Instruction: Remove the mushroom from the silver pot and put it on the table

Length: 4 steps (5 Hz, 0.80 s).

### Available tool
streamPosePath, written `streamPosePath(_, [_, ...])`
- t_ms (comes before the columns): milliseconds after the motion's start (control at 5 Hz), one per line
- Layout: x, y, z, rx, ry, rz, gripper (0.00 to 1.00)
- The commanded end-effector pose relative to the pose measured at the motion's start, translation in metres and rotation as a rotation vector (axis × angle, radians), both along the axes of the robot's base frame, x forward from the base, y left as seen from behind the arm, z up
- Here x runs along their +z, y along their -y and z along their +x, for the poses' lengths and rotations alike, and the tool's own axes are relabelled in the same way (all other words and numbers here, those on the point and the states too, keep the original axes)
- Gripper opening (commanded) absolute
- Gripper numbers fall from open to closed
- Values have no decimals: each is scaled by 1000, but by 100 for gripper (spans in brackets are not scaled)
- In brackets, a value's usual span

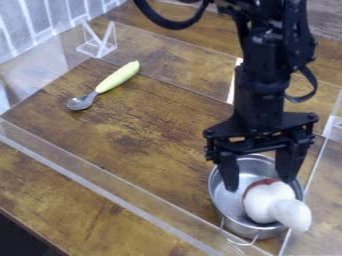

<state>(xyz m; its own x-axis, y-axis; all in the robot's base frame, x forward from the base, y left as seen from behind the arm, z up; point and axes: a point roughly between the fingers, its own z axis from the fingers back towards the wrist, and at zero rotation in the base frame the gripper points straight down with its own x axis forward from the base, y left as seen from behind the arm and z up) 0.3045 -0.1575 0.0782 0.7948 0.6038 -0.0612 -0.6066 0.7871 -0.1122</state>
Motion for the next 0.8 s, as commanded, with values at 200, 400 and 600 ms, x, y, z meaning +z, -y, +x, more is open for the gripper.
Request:
streamPosePath(200, [7, -9, 14, 56, 47, -21, 100])
streamPosePath(400, [9, -12, 18, 82, 55, -31, 100])
streamPosePath(600, [6, -12, 21, 80, 59, -29, 100])
